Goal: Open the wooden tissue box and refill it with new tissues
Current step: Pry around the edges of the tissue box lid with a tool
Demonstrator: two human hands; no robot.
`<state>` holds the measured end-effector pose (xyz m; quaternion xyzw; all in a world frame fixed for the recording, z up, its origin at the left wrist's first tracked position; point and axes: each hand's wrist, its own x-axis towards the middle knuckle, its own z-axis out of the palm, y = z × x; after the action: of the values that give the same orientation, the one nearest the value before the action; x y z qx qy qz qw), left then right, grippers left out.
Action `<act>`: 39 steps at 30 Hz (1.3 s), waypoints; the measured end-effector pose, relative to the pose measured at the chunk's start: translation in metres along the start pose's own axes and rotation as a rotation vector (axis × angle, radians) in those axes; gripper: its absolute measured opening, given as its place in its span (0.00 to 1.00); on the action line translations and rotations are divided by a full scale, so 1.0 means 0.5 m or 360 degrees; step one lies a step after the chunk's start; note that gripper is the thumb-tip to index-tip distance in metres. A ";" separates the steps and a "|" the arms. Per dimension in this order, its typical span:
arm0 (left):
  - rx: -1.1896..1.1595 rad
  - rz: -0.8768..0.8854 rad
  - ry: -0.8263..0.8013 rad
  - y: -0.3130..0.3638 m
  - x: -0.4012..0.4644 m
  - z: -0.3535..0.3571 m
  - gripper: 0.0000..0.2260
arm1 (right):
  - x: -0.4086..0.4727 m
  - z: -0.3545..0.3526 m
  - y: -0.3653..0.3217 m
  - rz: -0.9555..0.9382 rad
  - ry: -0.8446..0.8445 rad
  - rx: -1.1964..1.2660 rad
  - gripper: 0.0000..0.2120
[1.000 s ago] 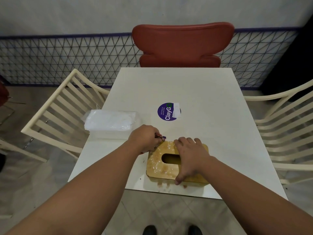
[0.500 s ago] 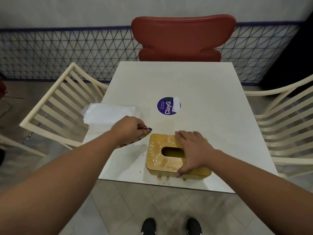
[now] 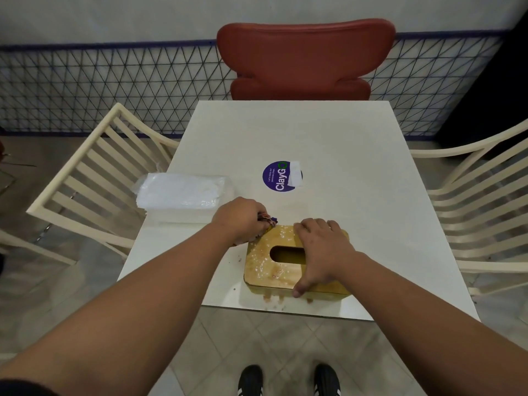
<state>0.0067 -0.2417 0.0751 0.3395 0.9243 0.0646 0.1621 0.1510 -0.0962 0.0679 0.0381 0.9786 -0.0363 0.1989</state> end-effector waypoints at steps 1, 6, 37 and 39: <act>0.0012 0.0033 0.0000 0.012 0.000 0.001 0.12 | 0.000 0.000 -0.001 -0.0003 0.0009 -0.0019 0.64; 0.0006 0.0071 -0.0026 0.023 -0.004 0.001 0.11 | 0.002 -0.004 -0.004 0.0004 -0.0004 -0.0064 0.63; -0.0643 -0.0227 -0.0117 -0.076 -0.046 -0.014 0.12 | -0.001 -0.009 -0.011 0.0023 -0.0026 -0.0088 0.63; -0.0604 -0.0199 -0.0142 -0.073 -0.039 -0.016 0.14 | -0.001 -0.009 -0.010 0.0022 -0.0027 -0.0087 0.63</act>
<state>-0.0040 -0.2823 0.0791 0.2472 0.9067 0.2124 0.2677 0.1493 -0.1011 0.0725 0.0390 0.9772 -0.0084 0.2083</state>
